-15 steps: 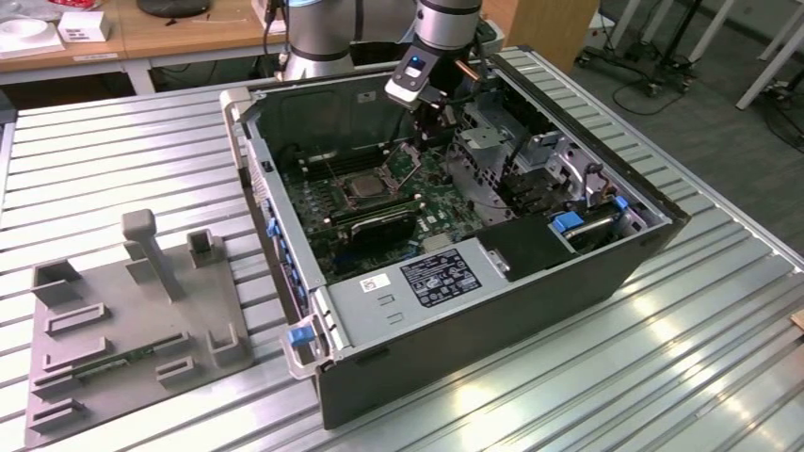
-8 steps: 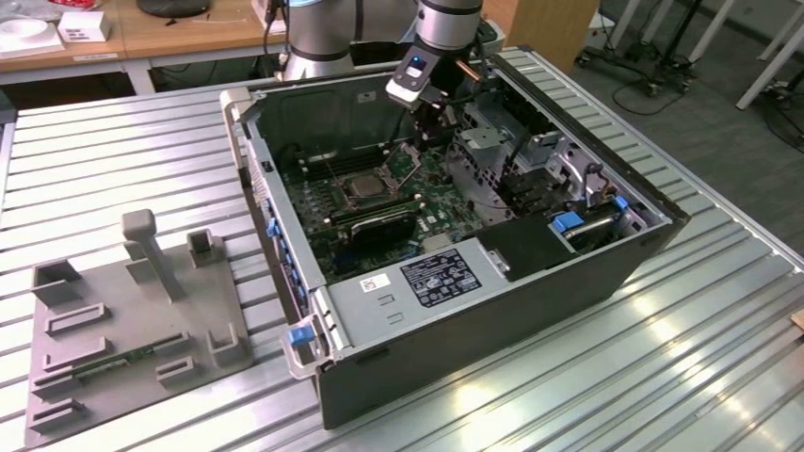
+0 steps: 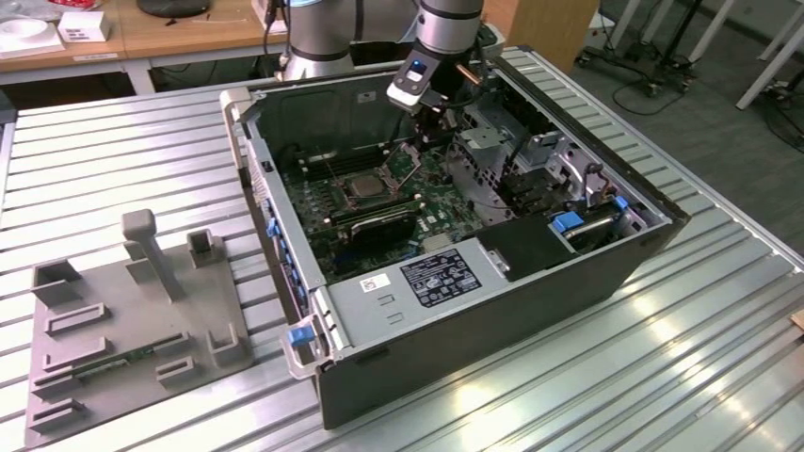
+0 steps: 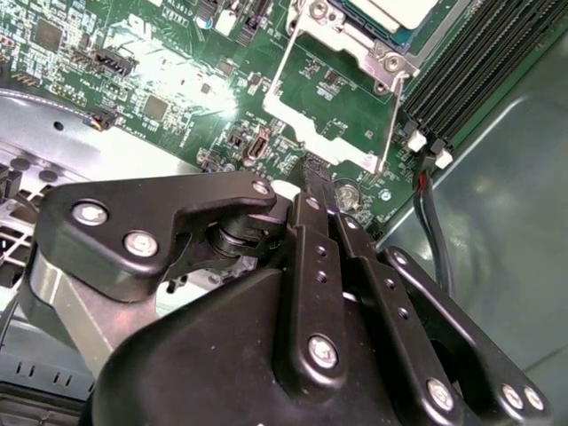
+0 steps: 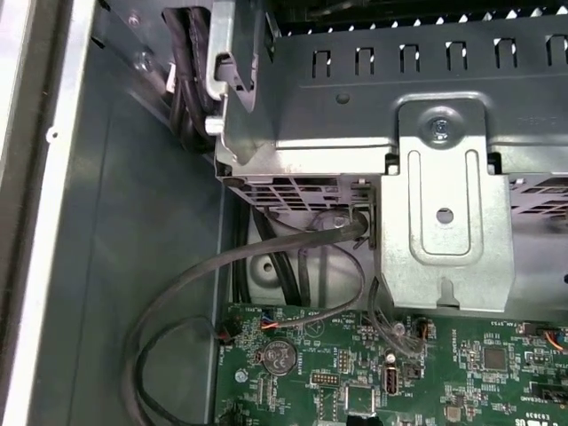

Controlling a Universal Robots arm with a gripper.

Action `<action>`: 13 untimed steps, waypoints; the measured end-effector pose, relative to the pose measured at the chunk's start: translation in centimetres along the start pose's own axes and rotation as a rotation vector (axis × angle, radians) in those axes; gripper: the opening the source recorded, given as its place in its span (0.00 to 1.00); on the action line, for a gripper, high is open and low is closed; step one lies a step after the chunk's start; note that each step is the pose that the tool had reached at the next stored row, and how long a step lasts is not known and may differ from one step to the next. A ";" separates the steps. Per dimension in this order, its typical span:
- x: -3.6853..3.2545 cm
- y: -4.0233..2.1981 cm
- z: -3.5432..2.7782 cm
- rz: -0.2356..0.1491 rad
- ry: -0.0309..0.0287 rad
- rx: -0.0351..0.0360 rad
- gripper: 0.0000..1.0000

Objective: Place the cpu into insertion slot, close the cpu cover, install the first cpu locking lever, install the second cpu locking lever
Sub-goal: 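Close the cpu cover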

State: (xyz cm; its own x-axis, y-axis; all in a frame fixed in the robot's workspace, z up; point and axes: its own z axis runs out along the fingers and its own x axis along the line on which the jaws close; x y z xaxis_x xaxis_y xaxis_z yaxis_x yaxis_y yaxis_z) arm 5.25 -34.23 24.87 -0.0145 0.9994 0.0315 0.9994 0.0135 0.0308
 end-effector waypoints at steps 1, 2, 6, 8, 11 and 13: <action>0.00 -0.01 0.12 0.000 0.0000 -0.0007 0.11; -0.01 -0.01 0.24 0.000 0.0000 -0.0016 0.11; -0.02 -0.01 0.36 0.000 -0.0003 -0.0028 0.11; -0.01 -0.01 0.36 0.000 -0.0003 -0.0029 0.11; -0.01 -0.07 0.38 0.000 -0.0001 -0.0035 0.11; 0.00 -0.38 0.40 0.000 0.0000 -0.0071 0.11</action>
State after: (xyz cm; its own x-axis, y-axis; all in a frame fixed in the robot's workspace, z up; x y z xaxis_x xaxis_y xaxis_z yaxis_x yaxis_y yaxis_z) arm 4.89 -34.23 24.46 -0.0147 0.9994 0.0314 0.9992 0.0135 0.0379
